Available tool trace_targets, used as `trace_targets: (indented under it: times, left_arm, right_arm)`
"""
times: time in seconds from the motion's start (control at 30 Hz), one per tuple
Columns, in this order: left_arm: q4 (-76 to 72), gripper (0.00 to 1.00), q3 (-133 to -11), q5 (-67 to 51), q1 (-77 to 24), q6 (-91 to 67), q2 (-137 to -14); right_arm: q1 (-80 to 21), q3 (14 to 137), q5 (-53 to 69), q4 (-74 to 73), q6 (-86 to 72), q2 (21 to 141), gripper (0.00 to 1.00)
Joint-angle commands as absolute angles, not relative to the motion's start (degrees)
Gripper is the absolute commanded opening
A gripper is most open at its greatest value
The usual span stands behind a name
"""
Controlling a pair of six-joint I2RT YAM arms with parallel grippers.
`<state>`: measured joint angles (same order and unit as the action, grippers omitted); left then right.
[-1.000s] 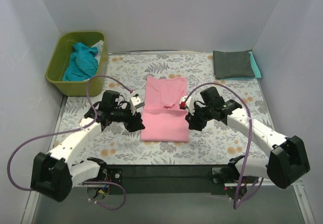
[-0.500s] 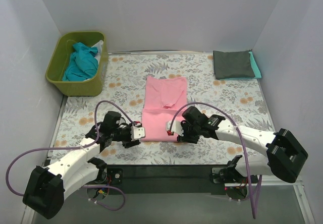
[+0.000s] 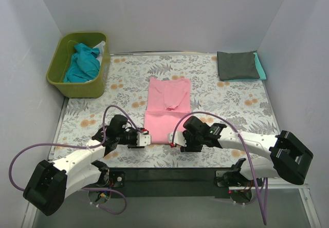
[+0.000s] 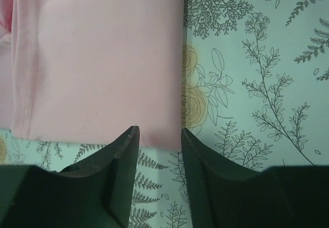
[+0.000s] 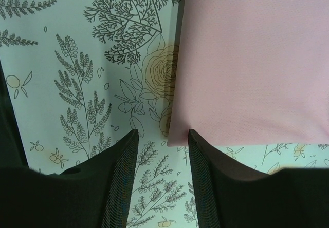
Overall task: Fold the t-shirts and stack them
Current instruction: Fold the tshirt
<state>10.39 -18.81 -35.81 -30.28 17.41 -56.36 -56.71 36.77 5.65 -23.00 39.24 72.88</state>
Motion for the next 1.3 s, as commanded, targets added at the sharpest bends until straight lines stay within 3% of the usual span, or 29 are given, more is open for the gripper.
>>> trace_targets:
  times: [0.0,0.37,0.5,0.53,0.6,0.77,1.07,1.27]
  left_arm:
    - [8.35,0.36,-17.15,-35.60,-31.46,19.33,-56.34]
    - [4.66,0.38,-14.24,-31.82,-32.52,20.57,-60.72]
    - [4.39,0.29,-14.50,-31.64,-32.70,20.21,-61.70]
    - [4.48,0.26,-14.76,-31.55,-32.78,19.95,-61.79]
    - [5.44,0.15,-15.55,-31.73,-32.70,19.78,-61.09]
    - [13.08,0.00,-18.80,-34.79,-32.70,17.93,-57.05]
    - [31.10,0.00,-26.97,-41.30,-32.87,17.48,-48.44]
    - [34.98,0.00,-32.95,-39.99,-31.91,11.96,-47.46]
  right_arm:
    - [-57.39,34.81,4.14,-19.34,39.46,72.51,0.43]
    - [-57.74,31.29,0.44,-14.42,38.15,73.74,0.36]
    - [-57.92,30.76,0.26,-13.71,37.53,74.70,0.18]
    - [-57.83,30.76,0.26,-13.80,37.36,74.88,0.08]
    - [-57.83,31.11,0.26,-14.41,37.00,74.27,0.01]
    - [-57.83,34.88,3.41,-23.18,36.30,70.41,0.01]
    - [-57.48,41.83,11.06,-36.20,40.69,64.69,0.01]
    - [-48.53,46.31,16.08,-39.55,43.06,60.56,0.01]
